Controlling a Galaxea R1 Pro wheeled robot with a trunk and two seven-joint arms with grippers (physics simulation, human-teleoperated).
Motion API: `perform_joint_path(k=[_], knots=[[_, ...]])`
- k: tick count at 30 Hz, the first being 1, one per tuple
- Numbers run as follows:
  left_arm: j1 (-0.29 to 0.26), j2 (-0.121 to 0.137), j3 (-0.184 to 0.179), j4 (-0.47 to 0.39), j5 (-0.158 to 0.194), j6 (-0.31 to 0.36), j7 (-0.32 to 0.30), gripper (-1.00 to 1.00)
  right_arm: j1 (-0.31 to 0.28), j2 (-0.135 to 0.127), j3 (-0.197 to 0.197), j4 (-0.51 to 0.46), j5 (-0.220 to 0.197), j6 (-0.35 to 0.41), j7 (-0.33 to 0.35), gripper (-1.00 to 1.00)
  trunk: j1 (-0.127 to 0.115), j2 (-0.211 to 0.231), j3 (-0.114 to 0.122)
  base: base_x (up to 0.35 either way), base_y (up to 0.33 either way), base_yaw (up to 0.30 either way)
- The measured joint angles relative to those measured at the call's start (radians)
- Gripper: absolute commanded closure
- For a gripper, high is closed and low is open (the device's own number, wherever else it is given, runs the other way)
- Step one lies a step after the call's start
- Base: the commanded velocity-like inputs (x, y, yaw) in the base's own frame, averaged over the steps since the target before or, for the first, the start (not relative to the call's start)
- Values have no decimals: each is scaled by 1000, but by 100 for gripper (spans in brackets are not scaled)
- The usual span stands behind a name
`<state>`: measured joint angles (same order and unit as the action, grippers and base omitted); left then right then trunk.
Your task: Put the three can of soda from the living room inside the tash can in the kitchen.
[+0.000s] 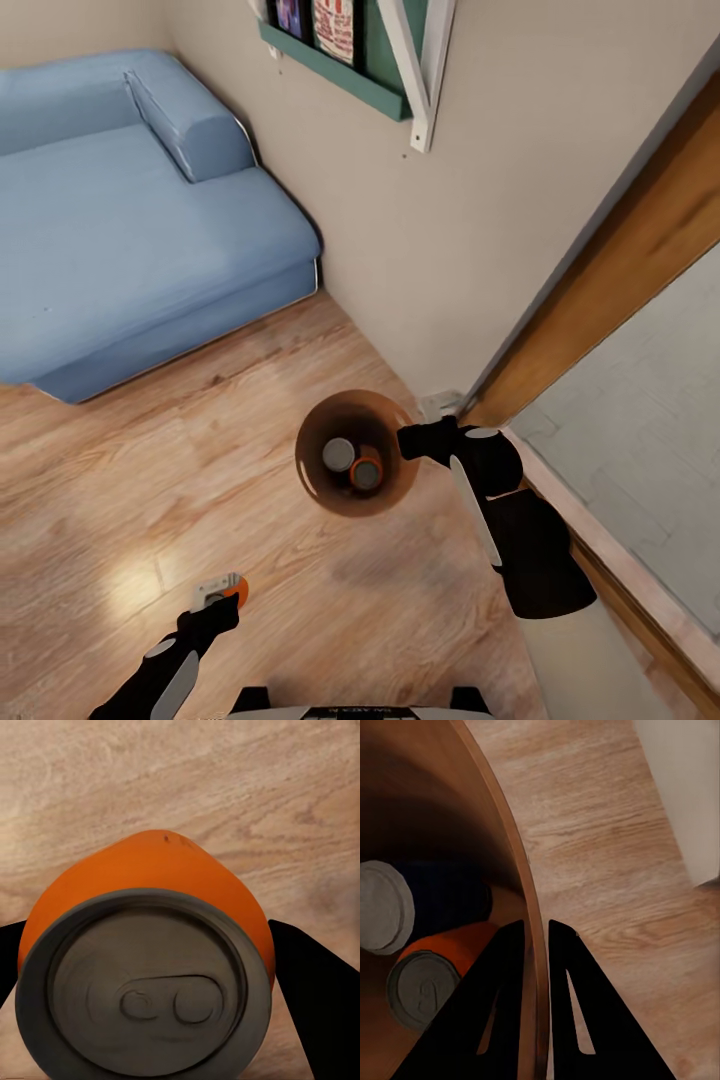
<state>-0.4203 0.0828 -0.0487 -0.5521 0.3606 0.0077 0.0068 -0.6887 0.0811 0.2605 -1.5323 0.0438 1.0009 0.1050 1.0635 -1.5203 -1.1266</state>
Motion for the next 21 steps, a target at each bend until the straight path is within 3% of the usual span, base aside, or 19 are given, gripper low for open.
perform_joint_path(k=[10, 21], knots=[[0, 1, 1, 0, 0, 0, 1, 100, 0, 0, 0, 0, 2, 0, 0, 100, -38, 70, 39, 0, 0, 120], [0, 2, 1, -2, 0, -1, 0, 100, 0, 0, 0, 0, 6, 0, 0, 100, -38, 70, 45, -46, 0, 92]])
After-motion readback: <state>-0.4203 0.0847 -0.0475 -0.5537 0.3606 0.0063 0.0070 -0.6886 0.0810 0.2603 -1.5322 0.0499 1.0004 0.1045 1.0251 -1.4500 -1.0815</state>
